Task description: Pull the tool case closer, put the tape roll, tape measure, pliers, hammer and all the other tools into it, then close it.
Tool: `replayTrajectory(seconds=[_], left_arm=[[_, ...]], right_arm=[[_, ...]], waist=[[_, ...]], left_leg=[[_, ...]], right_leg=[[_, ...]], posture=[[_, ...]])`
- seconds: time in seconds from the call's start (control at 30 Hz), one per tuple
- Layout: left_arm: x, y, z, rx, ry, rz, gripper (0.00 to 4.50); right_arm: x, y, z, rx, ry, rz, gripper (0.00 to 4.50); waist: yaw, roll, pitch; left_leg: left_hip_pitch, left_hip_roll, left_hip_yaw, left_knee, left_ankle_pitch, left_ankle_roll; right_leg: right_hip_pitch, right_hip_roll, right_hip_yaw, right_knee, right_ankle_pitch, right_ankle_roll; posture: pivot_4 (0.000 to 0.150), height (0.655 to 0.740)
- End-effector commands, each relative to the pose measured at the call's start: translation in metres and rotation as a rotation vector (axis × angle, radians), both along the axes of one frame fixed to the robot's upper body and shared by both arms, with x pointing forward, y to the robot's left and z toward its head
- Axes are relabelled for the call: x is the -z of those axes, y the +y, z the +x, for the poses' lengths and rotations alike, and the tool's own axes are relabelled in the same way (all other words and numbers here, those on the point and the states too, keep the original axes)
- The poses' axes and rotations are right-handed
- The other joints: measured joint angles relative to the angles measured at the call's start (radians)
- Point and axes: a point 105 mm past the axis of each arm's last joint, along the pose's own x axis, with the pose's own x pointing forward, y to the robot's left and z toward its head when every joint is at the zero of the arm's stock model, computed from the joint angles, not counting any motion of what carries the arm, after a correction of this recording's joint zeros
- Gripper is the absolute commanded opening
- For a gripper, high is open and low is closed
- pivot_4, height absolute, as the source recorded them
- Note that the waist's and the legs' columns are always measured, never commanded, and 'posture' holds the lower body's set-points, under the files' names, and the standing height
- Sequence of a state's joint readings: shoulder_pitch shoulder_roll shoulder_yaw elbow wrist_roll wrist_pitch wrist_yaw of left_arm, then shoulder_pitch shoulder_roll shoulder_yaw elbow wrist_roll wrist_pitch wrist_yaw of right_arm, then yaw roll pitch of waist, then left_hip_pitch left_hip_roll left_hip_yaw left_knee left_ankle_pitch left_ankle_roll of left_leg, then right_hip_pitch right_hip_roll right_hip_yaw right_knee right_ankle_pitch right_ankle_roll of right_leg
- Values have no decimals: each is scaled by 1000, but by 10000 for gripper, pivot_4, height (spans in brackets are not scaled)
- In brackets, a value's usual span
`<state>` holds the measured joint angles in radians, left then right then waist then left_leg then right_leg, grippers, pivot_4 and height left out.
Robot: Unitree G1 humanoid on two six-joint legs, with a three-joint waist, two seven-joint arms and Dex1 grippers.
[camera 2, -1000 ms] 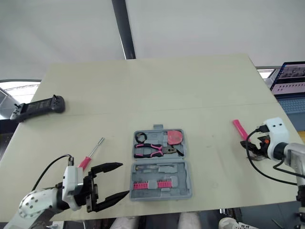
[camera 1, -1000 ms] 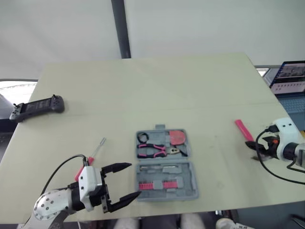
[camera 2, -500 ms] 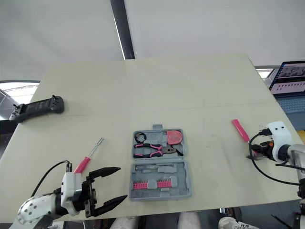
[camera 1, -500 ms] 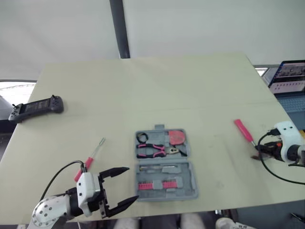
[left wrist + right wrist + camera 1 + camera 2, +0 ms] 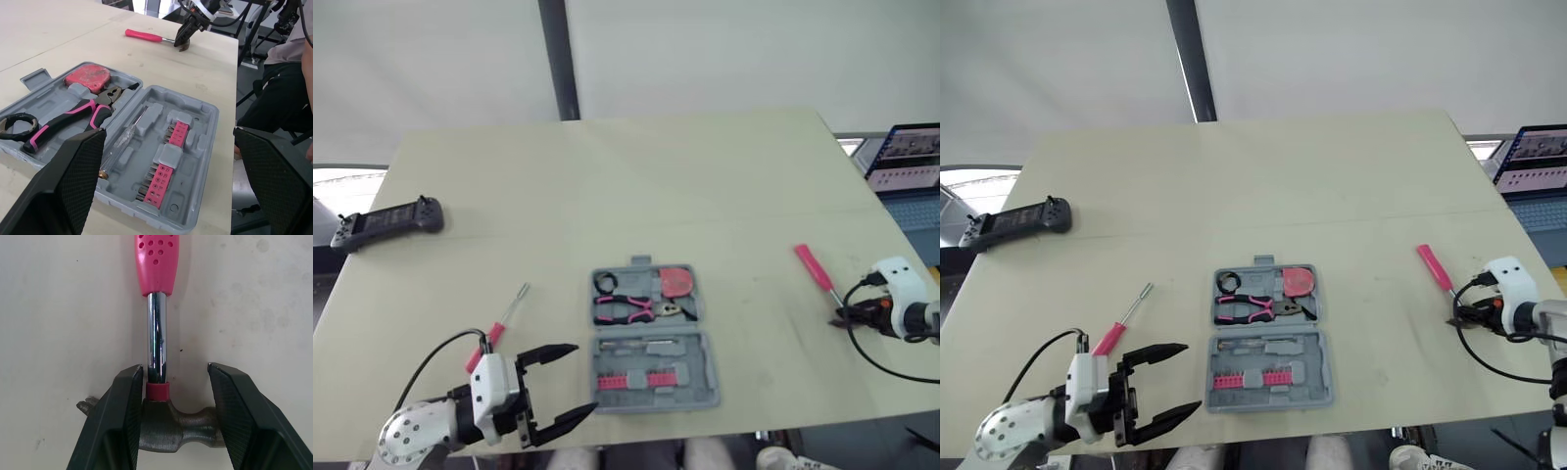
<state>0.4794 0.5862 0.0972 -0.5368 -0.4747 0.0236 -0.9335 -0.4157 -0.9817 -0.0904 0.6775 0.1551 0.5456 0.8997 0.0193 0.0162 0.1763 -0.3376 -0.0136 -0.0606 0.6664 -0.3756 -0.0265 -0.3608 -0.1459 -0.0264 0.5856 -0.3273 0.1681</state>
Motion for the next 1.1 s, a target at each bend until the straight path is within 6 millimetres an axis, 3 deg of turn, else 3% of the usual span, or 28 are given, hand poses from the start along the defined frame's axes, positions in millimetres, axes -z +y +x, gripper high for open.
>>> replayTrajectory(seconds=[0.03, 0.27, 0.37, 0.47, 0.87, 1.1], left_arm=[[-1, 1, -4, 11, -12, -12, 45000], [1, 1, -5, 20, -11, -12, 45000], [-1, 0, -6, 7, -12, -21, 45000], [-2, -1, -6, -6, -10, -33, 45000], [-9, -8, 0, -21, -14, -51, 45000], [-16, -7, 15, -42, -30, -60, 45000]], right_arm=[[-3, -9, -8, 0, 25, -19, 22378], [0, -9, -10, -2, 38, -19, 22378], [1, -8, -10, -9, 39, -23, 13668], [1, -7, -9, -13, 37, -23, 310], [0, -7, -8, -10, 28, -36, 310], [-31, 4, 9, -68, -99, -85, 310]], waist=[[1, 0, 0], [2, 0, 0], [2, 0, 0], [3, 0, 0], [3, -1, 0], [1, 0, 0]], left_leg=[[0, 0, 0, 0, 0, 0], [0, 0, 0, 0, 0, 0], [0, 0, 0, 0, 0, 0], [0, 0, 0, 0, 0, 0], [0, 0, 0, 1, 0, 0], [0, 0, 0, 1, 0, 0]], right_leg=[[0, 0, 0, 0, 0, 0], [0, 0, 0, 0, 0, 0], [0, 0, 0, 0, 0, 0], [1, 0, 0, 0, 0, 0], [1, 0, 0, 0, 0, 0], [0, 0, 0, 0, 0, 1]], posture=[[1500, 7400], [1500, 7400], [1500, 7400], [1500, 7400], [1500, 7400], [1500, 7400]])
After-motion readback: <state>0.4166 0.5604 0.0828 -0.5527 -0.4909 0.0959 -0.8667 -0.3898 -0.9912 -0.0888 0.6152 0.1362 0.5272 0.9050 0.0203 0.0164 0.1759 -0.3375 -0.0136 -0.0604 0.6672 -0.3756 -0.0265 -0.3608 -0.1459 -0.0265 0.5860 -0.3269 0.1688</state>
